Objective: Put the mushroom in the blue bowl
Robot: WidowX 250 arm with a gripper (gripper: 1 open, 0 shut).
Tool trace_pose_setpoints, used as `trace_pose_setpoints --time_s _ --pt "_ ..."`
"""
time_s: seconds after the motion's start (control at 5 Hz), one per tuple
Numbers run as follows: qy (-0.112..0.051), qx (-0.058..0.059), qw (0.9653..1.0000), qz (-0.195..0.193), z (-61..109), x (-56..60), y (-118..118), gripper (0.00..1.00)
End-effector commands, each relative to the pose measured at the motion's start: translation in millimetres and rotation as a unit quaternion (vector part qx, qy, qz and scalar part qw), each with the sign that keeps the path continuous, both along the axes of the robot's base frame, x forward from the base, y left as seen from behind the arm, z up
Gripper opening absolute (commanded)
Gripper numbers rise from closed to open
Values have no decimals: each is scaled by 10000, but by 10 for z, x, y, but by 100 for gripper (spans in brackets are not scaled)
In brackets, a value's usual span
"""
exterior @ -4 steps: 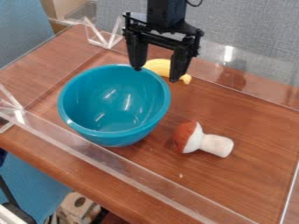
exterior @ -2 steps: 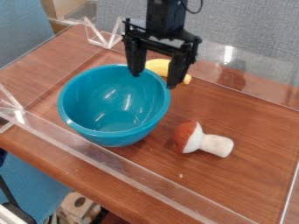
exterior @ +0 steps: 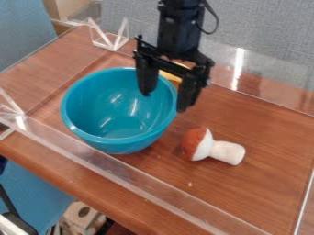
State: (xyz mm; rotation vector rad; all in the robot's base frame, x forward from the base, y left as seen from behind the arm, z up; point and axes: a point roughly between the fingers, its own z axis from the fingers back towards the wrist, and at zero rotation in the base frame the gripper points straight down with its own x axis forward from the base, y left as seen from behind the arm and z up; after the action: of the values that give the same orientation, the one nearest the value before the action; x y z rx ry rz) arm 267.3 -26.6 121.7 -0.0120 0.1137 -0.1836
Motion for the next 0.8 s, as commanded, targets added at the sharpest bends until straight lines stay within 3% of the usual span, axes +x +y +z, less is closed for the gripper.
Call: trace_pose_setpoints --time_s 0.0,0.4,0.6 --pt "-287 -27 9993 -220 173 -85 -60 100" --pt "-281 -45 9963 -816 282 -171 60 100" --pt "-308 -33 9970 -704 300 -124 68 100"
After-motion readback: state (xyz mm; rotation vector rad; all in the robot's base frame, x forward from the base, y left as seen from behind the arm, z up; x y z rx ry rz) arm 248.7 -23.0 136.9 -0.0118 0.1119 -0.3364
